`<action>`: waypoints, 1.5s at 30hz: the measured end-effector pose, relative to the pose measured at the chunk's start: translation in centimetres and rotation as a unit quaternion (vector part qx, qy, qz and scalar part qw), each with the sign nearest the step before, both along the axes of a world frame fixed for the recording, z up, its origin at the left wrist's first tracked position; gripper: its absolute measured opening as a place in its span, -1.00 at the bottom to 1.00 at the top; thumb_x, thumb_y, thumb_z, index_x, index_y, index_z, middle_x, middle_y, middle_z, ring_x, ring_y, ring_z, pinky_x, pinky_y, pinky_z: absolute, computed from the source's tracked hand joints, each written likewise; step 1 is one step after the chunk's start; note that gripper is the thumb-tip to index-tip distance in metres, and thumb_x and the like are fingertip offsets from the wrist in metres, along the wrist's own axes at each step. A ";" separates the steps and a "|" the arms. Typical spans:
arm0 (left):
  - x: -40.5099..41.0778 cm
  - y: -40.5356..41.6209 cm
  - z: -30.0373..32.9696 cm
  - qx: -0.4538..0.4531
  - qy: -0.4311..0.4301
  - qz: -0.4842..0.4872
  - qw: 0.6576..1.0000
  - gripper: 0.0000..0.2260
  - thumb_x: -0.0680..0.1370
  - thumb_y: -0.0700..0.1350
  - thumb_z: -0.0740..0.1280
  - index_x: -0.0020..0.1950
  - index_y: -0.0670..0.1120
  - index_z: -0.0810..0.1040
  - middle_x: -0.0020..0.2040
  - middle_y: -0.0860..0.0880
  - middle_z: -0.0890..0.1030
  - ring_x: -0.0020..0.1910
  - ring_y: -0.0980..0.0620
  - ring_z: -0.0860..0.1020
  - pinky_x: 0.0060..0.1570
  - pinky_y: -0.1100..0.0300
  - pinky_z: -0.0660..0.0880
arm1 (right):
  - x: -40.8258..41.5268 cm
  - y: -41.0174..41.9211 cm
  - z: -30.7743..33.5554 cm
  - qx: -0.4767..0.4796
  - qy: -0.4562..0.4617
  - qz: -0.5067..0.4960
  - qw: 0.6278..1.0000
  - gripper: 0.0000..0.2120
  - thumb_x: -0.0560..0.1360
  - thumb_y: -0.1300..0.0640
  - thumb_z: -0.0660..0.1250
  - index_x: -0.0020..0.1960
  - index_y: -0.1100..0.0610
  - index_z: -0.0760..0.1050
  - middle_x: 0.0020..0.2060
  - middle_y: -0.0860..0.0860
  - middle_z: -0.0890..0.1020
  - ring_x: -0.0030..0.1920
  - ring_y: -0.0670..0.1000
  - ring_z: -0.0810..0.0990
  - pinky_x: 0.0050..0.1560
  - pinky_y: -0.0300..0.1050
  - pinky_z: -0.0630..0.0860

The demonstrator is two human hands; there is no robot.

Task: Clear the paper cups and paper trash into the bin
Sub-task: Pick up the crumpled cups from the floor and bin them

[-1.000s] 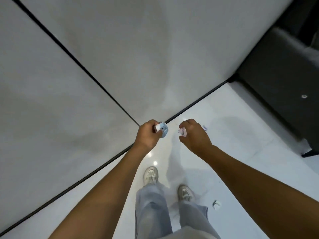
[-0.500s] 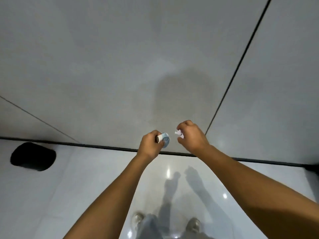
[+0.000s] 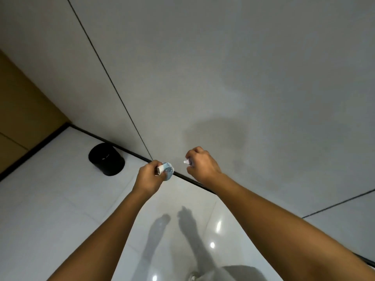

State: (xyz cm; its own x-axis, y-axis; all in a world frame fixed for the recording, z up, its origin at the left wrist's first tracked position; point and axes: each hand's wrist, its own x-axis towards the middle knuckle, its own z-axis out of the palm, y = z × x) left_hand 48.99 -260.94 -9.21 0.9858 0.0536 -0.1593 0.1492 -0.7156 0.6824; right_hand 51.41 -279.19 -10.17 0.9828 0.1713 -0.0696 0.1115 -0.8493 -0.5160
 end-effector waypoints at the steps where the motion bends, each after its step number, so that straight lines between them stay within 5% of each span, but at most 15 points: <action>1: 0.5 1.9 0.0 0.001 -0.001 0.013 1.000 -0.94 0.50 -0.20 0.39 -0.05 -0.11 0.54 -0.13 -0.09 0.59 -0.21 0.02 0.51 -0.33 0.33 0.38 | 0.7 2.0 0.1 0.002 -0.001 0.014 1.000 -0.65 0.48 0.24 0.27 0.26 0.13 0.47 0.21 0.08 0.45 0.17 0.15 0.46 0.09 -0.09 0.48; 14: 10.1 19.2 -1.4 -0.005 -0.006 0.158 0.987 -0.84 0.50 -0.23 0.39 0.06 -0.20 0.55 -0.11 -0.09 0.54 -0.19 0.01 0.47 -0.32 0.31 0.36 | 15.3 21.2 -1.9 -0.004 0.001 0.174 0.985 -0.71 0.48 0.24 0.30 0.20 0.16 0.49 0.17 0.11 0.47 0.13 0.15 0.49 0.06 -0.08 0.51; 20: 17.4 26.7 -1.0 -0.010 -0.004 0.218 0.976 -0.83 0.50 -0.21 0.39 0.08 -0.20 0.56 -0.06 -0.13 0.59 -0.15 -0.04 0.51 -0.13 0.22 0.39 | 24.3 29.7 -1.1 -0.004 -0.003 0.239 0.971 -0.75 0.48 0.23 0.30 0.16 0.16 0.51 0.15 0.11 0.48 0.11 0.16 0.50 0.05 -0.05 0.51; 28: 23.6 36.8 -2.7 0.004 0.009 0.260 0.966 -0.90 0.51 -0.17 0.36 -0.02 -0.18 0.56 -0.18 -0.05 0.56 -0.18 0.00 0.52 -0.33 0.43 0.29 | 31.9 40.3 -2.7 -0.016 0.023 0.280 0.960 -0.78 0.48 0.24 0.31 0.12 0.19 0.53 0.13 0.13 0.50 0.09 0.18 0.53 0.02 -0.10 0.49; 36: 31.3 49.9 -5.5 0.007 0.048 0.246 0.968 -0.85 0.51 -0.18 0.36 0.04 -0.19 0.56 -0.10 -0.10 0.60 -0.16 0.01 0.50 -0.22 0.28 0.33 | 38.9 52.7 -6.4 -0.012 0.057 0.253 0.966 -0.82 0.43 0.27 0.31 0.03 0.18 0.56 0.08 0.14 0.52 0.00 0.18 0.58 0.00 -0.09 0.52; 42: 36.5 58.8 -7.0 -0.005 0.082 0.208 0.975 -0.84 0.49 -0.19 0.38 0.04 -0.20 0.55 -0.06 -0.16 0.63 -0.08 -0.10 0.59 -0.15 0.21 0.44 | 43.2 60.7 -8.2 -0.011 0.088 0.211 0.973 -0.70 0.42 0.26 0.36 0.15 0.17 0.54 0.17 0.14 0.50 0.08 0.15 0.57 0.13 -0.08 0.50; 45: 38.7 61.7 -7.9 -0.003 0.101 0.206 0.973 -0.83 0.50 -0.20 0.37 0.06 -0.22 0.56 -0.03 -0.15 0.62 -0.11 -0.01 0.53 -0.25 0.34 0.31 | 44.8 63.3 -9.1 -0.016 0.098 0.205 0.974 -0.69 0.42 0.25 0.38 0.17 0.15 0.54 0.16 0.14 0.50 0.09 0.15 0.56 0.10 -0.09 0.51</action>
State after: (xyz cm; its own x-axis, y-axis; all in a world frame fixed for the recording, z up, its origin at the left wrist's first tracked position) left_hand 87.73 -199.26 -17.16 0.8299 0.4357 -0.3485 0.5534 -0.5626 0.6142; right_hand 96.24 -215.92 -19.24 0.8003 0.5403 -0.2601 0.3464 -0.7707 -0.5348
